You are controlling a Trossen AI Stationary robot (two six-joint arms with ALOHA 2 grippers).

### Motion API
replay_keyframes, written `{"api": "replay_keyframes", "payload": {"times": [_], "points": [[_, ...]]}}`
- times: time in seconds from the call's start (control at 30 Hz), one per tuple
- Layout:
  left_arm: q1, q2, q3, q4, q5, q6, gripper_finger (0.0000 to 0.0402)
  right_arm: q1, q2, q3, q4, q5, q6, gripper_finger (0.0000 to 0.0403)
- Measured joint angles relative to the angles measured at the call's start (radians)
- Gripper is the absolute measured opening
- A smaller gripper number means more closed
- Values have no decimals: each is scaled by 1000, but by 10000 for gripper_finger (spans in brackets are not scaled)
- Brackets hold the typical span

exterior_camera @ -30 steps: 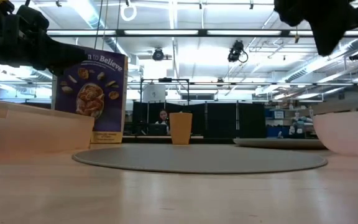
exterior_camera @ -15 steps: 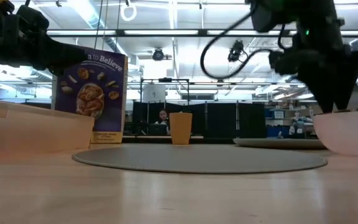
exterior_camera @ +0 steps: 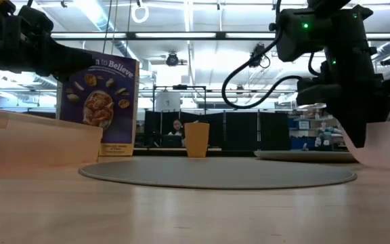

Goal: Arrange a breakfast setting
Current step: Put the pink bowl on the gray placemat

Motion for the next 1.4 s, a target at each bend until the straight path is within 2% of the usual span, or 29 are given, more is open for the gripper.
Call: {"api": "replay_keyframes", "payload": {"times": [0.27, 0.4, 0.57, 0.67, 0.77, 0.9, 1.07, 1.23, 1.4], "points": [[0, 0, 0, 0, 0, 0, 107, 9, 0, 30, -6, -34, 18, 16], [0, 0, 0, 0, 0, 0, 107, 23, -1, 157, -110, -39, -6, 20], [0, 0, 0, 0, 0, 0, 107, 26, -1, 405, -237, -4, -118, 15], [0, 0, 0, 0, 0, 0, 107, 24, -1, 537, -189, 36, -310, 12], [0, 0, 0, 0, 0, 0, 107, 24, -2, 606, -64, 55, -596, 12], [0, 0, 0, 0, 0, 0, 107, 25, 3, 613, 61, 55, -1061, 14], [0, 0, 0, 0, 0, 0, 107, 25, 86, 612, 51, 56, -1568, 14], [0, 0, 0, 1, 0, 0, 107, 17, 232, 612, 43, 60, -1829, 14], [0, 0, 0, 1, 0, 0, 107, 18, 340, 611, -28, 156, -1913, 14]]}}
